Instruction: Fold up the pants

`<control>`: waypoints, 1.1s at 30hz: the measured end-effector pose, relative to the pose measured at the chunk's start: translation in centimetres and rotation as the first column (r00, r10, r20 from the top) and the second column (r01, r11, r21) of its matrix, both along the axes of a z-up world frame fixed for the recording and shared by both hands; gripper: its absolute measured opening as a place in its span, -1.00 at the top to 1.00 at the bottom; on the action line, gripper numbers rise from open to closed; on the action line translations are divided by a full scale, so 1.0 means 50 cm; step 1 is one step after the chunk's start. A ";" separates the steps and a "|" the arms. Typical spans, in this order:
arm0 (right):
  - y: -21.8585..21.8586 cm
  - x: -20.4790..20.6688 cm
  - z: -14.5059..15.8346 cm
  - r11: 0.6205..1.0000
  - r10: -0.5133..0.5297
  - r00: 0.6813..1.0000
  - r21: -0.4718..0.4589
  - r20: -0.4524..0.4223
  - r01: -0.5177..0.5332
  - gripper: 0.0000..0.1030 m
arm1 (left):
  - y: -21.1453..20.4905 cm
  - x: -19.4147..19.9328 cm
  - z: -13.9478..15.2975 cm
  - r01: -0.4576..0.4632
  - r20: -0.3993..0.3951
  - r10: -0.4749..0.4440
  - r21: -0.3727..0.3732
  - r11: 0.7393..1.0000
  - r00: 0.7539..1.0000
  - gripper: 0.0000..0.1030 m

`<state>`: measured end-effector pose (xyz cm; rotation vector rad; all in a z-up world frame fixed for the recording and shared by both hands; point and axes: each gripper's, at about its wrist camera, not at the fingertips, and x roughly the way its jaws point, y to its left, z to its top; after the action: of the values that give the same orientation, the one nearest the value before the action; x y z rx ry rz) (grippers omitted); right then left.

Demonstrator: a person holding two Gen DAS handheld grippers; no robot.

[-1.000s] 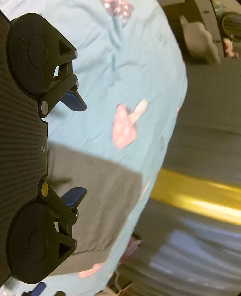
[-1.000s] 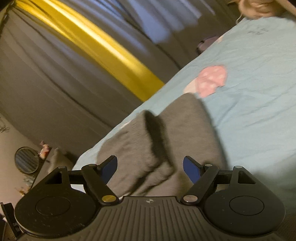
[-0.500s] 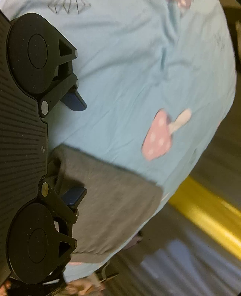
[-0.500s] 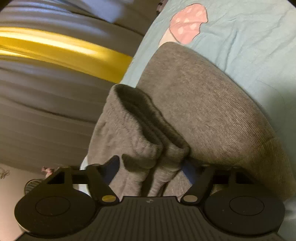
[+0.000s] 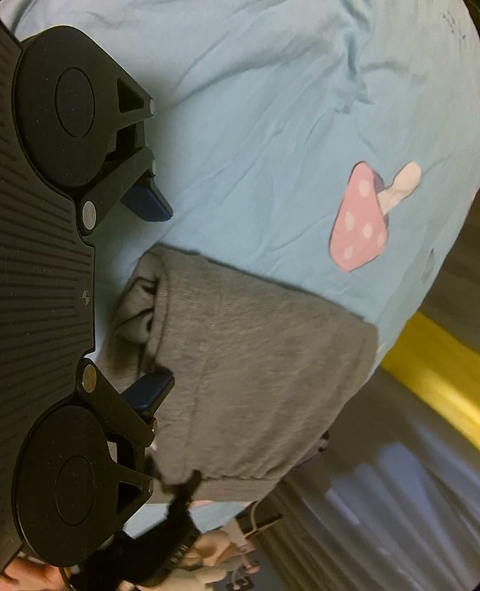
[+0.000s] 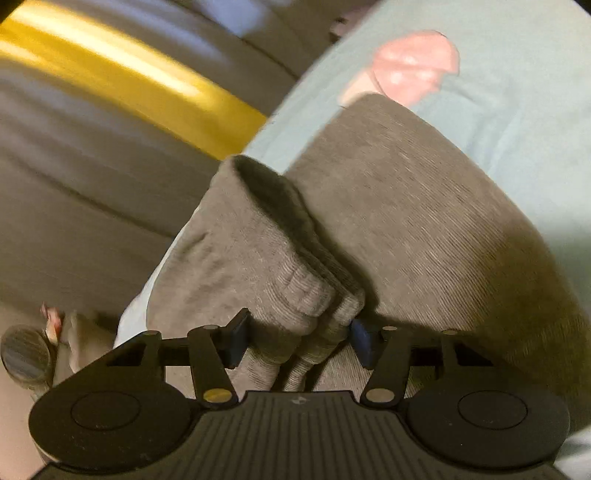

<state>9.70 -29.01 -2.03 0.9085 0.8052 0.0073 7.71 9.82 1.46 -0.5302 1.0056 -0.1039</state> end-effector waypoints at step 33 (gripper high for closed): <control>-0.058 -0.206 0.143 0.971 0.016 0.962 -0.234 0.272 0.050 -0.09 | 0.022 -0.060 0.056 -0.077 0.150 0.085 -0.058 0.995 0.985 -0.06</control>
<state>-0.59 -31.93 5.11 0.6673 0.5274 0.0189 4.72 10.93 4.25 -0.6011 0.8332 -0.0967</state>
